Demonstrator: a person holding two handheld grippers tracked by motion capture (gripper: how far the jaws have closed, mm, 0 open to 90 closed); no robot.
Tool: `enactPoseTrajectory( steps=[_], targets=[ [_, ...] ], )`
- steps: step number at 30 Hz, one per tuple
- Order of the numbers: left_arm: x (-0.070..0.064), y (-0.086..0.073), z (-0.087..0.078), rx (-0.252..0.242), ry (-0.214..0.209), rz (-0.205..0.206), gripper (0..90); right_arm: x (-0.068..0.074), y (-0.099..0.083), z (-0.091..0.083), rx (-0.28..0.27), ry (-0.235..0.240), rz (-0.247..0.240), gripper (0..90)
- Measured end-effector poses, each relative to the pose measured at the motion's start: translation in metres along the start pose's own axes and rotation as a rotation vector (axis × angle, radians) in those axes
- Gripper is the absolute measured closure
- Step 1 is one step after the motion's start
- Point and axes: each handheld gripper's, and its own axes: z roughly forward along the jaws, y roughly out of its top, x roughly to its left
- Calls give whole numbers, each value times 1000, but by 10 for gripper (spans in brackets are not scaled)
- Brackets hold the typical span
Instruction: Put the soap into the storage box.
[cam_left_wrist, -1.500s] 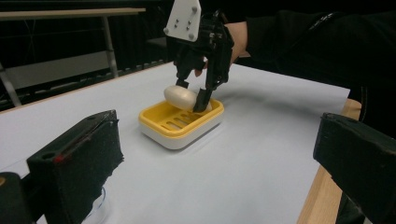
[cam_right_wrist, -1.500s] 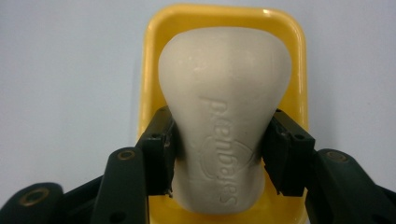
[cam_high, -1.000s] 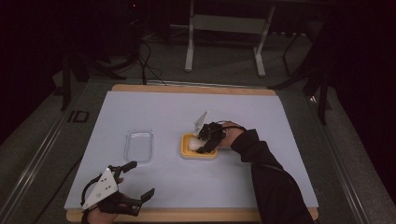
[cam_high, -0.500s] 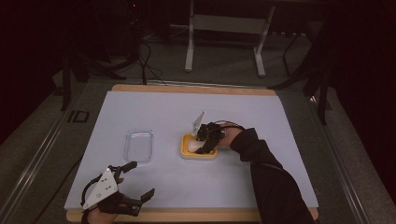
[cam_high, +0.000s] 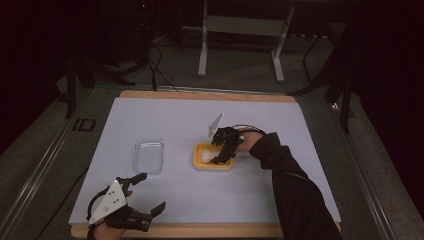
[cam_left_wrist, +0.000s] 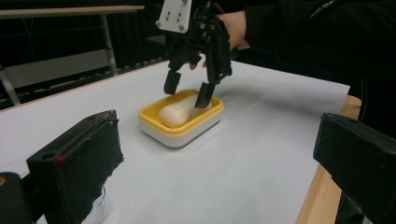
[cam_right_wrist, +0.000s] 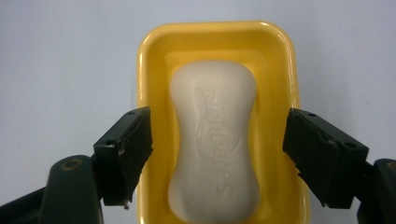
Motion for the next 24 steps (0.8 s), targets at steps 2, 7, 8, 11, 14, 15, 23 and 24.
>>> enactPoseTrajectory(
  steps=[2, 7, 8, 11, 14, 15, 23, 24],
  targets=[
    [0, 0, 0, 0, 1, 0, 12, 1, 0, -3, 11, 1, 2, 225],
    [0, 0, 0, -2, 2, -2, 12, 3, -4, -14, 1, -12, 34, 160],
    [0, 0, 0, -2, 4, -2, 11, 3, -5, -16, 3, -25, 41, 138],
    [0, 0, 0, -1, 5, -2, 12, 5, -10, -20, 2, -89, 58, 136],
    [0, 0, 0, 0, 5, -2, 11, 6, -14, -24, -2, -83, 98, 135],
    [0, 0, 0, -1, 5, -2, 12, 6, -16, -26, -8, -98, 112, 136],
    [0, 0, 1, 0, 4, -3, 12, 9, -29, -38, -57, -148, 227, 145],
    [0, 0, 1, 0, 4, -6, 12, 10, -31, -40, -63, -147, 239, 145]
  ],
)
